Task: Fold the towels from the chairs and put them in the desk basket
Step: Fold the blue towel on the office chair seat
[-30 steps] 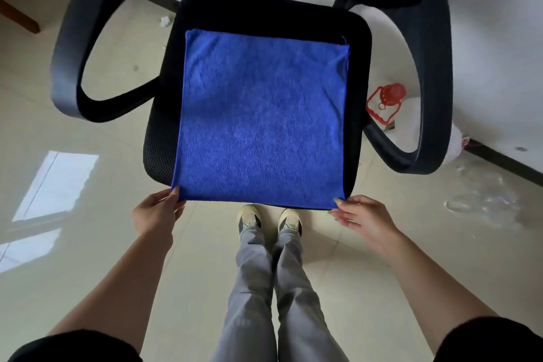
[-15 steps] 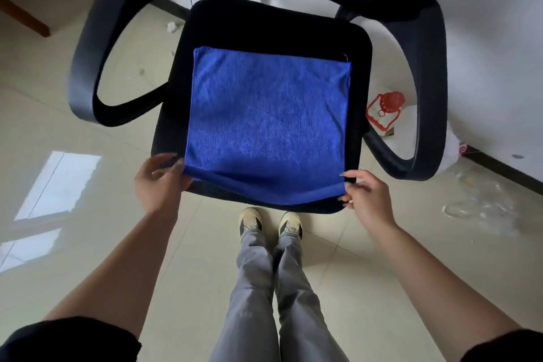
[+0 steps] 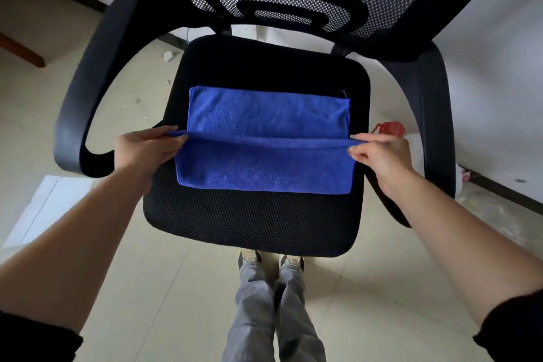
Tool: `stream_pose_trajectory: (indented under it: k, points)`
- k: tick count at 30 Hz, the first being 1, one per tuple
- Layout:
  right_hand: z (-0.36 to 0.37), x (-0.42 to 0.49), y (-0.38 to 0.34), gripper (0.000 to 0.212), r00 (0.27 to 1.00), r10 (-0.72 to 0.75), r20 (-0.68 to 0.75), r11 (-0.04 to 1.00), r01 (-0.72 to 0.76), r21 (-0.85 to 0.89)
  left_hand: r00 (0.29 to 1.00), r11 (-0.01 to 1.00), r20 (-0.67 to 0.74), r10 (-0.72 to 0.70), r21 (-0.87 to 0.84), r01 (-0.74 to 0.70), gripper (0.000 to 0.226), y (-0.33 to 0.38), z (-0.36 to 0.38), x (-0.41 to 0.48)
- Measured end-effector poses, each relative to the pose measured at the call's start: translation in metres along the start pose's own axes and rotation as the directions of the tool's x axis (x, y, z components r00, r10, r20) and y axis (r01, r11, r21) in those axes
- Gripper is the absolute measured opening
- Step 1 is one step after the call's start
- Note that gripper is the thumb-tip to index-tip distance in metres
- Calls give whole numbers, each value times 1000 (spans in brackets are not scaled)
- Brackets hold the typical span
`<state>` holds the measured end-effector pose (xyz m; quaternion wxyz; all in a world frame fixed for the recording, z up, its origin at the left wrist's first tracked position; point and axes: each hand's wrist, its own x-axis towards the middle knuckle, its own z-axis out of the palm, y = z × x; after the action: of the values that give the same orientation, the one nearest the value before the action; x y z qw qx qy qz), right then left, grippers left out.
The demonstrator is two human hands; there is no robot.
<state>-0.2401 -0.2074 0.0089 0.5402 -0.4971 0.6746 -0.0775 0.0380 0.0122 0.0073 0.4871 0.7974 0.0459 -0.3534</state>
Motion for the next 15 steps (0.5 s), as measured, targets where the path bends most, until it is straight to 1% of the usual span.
stream_pose_trajectory:
  k: [2, 5, 6, 7, 9, 11, 15]
  points:
    - [4, 13, -10, 32, 998, -58, -8, 996, 58, -63, 1000, 997, -6, 29, 69, -28, 24, 7, 4, 14]
    - [14, 27, -25, 26, 992, -120, -48, 989, 116, -95, 997, 993, -36, 68, 95, -64, 6, 17, 11, 28]
    - [17, 32, -29, 24, 989, -134, -63, 986, 127, -106, 995, 992, -56, 83, 104, -77, 5, 20, 13, 33]
    - [19, 36, -33, 21, 986, -146, -78, 982, 135, -132, 992, 989, -78, 99, 119, -89, 7, 23, 16, 38]
    - [22, 43, -41, 17, 979, -171, -113, 968, 145, -205, 979, 967, -126, 159, 222, -128, 10, 27, 21, 49]
    - [25, 49, -47, 16, 971, -198, -134, 957, 161, -243, 967, 937, -151, 207, 315, -151, 16, 32, 28, 56]
    - [28, 63, -53, 19, 974, -172, -148, 963, 135, -234, 955, 916, -170, 243, 363, -169, 26, 39, 41, 66]
